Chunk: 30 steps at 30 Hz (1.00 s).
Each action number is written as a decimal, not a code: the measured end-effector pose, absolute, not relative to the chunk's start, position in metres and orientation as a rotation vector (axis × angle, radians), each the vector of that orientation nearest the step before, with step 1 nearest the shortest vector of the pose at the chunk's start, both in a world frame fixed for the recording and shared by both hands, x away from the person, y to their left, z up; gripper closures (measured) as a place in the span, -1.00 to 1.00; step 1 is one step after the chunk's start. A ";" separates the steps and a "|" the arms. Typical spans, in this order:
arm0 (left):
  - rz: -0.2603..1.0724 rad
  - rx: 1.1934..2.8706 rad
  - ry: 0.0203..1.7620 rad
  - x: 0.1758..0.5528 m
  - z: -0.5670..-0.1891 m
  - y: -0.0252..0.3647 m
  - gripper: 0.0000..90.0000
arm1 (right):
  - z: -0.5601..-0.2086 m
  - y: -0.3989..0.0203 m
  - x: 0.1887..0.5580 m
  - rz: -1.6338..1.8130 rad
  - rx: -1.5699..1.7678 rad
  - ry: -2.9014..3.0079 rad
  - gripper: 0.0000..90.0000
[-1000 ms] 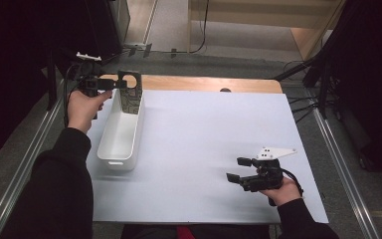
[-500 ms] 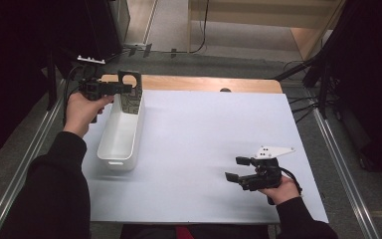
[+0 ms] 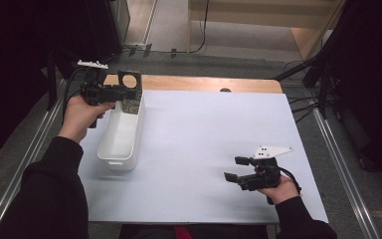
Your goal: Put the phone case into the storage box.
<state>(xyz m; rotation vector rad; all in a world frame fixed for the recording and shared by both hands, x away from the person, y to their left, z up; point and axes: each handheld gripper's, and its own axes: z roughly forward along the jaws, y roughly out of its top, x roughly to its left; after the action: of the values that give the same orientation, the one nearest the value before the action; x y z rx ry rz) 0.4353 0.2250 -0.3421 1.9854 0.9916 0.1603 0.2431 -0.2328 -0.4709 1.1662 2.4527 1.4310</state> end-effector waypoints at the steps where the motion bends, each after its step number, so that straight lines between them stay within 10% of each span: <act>1: 0.156 1.986 0.983 0.433 -0.342 0.224 -0.19 | -0.471 -0.233 0.243 1.433 1.161 2.452 -0.53; 30: 0.098 2.010 0.834 0.399 -0.357 0.204 -0.34 | -0.470 -0.235 0.243 1.414 1.193 2.456 -0.60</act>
<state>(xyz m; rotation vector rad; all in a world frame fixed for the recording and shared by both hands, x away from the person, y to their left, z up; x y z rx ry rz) 0.3992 0.2043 -0.3568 2.0099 0.8335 0.0983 0.2430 -0.2354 -0.4699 1.1927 2.4556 1.4143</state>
